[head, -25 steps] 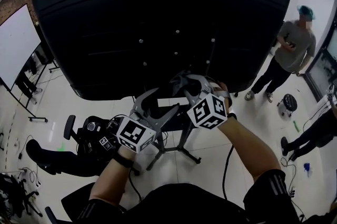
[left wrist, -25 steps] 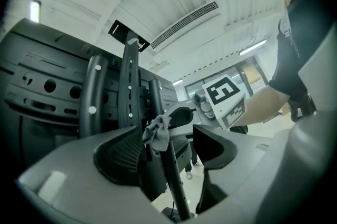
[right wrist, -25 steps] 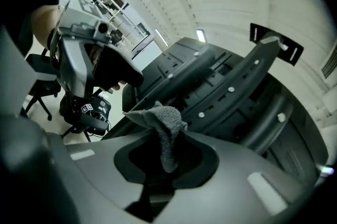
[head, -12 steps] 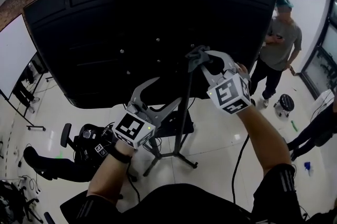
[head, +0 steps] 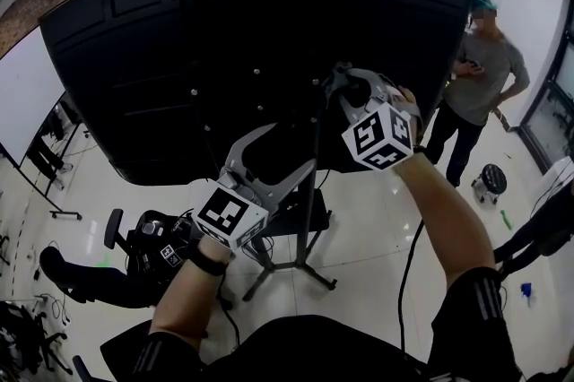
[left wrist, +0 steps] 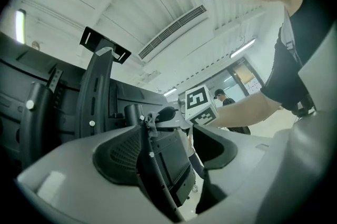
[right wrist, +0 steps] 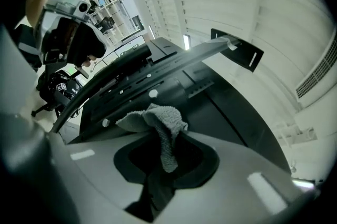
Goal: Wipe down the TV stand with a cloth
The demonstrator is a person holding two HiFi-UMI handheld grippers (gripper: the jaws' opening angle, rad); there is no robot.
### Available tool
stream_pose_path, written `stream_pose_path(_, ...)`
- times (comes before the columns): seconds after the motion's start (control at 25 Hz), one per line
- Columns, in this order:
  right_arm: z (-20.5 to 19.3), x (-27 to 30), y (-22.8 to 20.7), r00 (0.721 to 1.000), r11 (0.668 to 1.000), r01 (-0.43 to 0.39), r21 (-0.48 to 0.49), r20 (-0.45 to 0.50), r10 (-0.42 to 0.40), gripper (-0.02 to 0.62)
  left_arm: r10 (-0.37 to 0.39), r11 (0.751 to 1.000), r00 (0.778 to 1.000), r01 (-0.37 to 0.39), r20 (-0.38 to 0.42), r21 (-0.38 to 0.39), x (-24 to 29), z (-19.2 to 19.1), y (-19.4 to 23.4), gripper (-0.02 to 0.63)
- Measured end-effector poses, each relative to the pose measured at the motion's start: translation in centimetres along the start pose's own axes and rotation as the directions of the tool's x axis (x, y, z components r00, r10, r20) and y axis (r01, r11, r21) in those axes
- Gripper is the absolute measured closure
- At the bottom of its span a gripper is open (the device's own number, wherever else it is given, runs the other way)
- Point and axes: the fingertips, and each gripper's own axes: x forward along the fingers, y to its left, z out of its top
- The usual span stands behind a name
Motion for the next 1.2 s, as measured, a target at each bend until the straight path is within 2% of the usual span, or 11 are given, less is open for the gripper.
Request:
stream_pose_path(0.32,-4.3,-0.5,-2.2,1.000,0.995,0.017,0.100,-0.027,-0.014,0.537,-0.002,1.000,1.000,0.001,-0.005,-0.014,2.0,-1.3,-0.5,0.282)
stream_pose_path(0.68,-11.5,-3.2,-5.3,0.987,0.983,0.088,0.162,-0.148,-0.064,0.537,-0.041,0.999,0.999,0.041,0.000,-0.036,4.6,-2.1,-2.3,0.282)
stream_pose_path(0.8,-12.8,-4.0,-6.0,0.982,0.977,0.109,0.183,-0.172,-0.077,0.537,-0.046,0.998,0.999,0.046,-0.008,-0.044,5.0,-2.8,-2.6,0.282)
stream_pose_path(0.96,-10.9,-4.3,-5.0,0.991,0.976,0.087,0.200,-0.115,-0.065,0.537,-0.042,0.998,0.999,0.041,-0.019,-0.054,4.9,-3.4,-2.6,0.282)
stream_pose_path(1.08,-7.5,-3.6,-2.3,1.000,0.981,-0.001,0.192,-0.017,0.004,0.537,-0.029,0.998,0.999,0.028,-0.023,-0.060,4.4,-3.6,-2.5,0.282)
stream_pose_path(1.2,-5.0,-2.5,0.8,0.997,0.985,-0.074,0.156,0.032,0.070,0.537,-0.021,0.997,0.999,0.018,-0.033,-0.073,3.9,-4.1,-2.8,0.282)
